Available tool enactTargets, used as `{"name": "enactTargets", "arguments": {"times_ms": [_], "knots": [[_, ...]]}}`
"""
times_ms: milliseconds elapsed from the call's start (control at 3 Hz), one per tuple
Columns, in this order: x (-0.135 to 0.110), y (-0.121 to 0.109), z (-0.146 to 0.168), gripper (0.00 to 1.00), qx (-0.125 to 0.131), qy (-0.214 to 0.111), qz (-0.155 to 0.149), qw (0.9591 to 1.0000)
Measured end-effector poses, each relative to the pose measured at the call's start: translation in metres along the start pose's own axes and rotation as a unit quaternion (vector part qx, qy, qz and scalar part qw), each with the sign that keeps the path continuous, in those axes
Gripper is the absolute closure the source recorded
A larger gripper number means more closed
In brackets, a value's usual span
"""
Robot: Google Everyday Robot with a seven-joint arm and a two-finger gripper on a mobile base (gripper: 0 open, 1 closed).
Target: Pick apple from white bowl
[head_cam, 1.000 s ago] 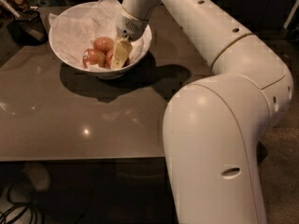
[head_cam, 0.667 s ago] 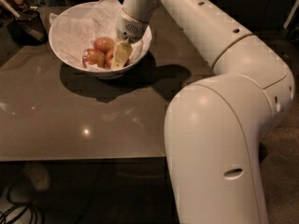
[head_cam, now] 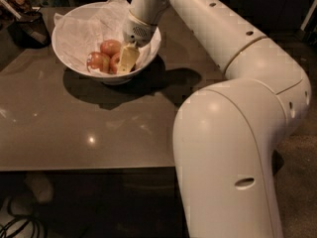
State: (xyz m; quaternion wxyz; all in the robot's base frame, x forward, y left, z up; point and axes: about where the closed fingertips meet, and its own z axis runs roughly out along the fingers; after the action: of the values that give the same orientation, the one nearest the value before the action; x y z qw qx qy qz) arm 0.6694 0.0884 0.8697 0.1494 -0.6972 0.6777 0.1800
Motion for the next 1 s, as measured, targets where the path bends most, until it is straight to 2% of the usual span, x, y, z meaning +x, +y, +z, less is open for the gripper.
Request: {"name": "enactTargets", "arguments": {"times_ms": [333, 667, 1000], "knots": [[0.0, 0.0, 0.0, 0.83, 0.0, 0.0, 0.0, 1.0], [-0.0043, -0.0032, 0.0017, 1.0, 0.0, -0.006, 0.0, 1.0], [-0.0089, -0.0048, -0.0016, 1.0, -0.001, -0.008, 0.0, 1.0]]}}
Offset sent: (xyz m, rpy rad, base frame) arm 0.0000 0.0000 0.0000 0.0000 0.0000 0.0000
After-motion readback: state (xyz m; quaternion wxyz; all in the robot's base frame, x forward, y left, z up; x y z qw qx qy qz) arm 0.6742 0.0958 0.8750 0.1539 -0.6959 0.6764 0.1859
